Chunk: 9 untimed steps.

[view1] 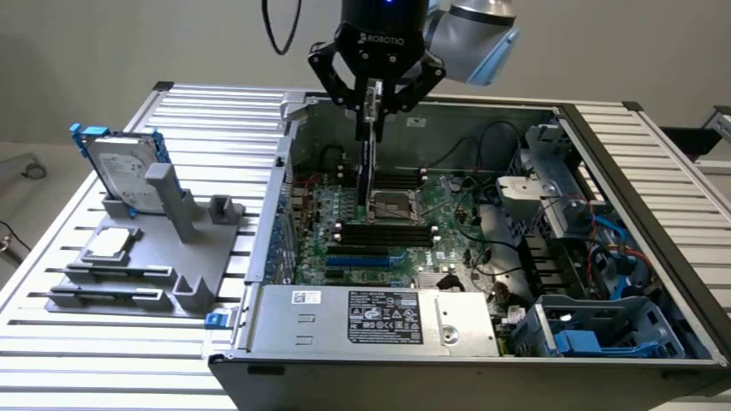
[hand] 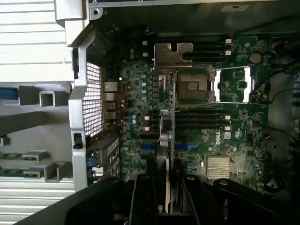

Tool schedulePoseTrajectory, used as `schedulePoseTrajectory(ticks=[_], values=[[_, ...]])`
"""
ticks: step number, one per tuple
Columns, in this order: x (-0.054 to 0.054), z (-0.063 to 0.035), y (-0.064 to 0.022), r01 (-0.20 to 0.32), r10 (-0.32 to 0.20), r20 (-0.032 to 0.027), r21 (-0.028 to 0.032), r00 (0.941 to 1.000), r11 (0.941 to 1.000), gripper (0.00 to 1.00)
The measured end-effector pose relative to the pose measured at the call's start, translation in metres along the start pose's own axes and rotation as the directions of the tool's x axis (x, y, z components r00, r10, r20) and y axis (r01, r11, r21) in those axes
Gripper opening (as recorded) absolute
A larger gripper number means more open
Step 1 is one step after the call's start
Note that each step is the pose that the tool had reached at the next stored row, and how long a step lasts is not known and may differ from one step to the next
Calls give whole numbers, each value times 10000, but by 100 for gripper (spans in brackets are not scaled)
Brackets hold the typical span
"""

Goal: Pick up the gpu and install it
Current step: 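Pick up the gpu and move the gpu toward the slot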

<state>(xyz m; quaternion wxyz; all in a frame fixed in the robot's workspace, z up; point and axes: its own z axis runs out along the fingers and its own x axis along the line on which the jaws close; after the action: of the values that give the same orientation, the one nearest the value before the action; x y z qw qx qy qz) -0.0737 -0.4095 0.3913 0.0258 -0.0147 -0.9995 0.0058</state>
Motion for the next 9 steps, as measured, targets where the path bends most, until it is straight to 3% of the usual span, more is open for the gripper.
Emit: schedulePoseTrajectory(ticks=[9], values=[[-339, 147, 8, 10, -10, 1, 64, 10000, 10000, 27]])
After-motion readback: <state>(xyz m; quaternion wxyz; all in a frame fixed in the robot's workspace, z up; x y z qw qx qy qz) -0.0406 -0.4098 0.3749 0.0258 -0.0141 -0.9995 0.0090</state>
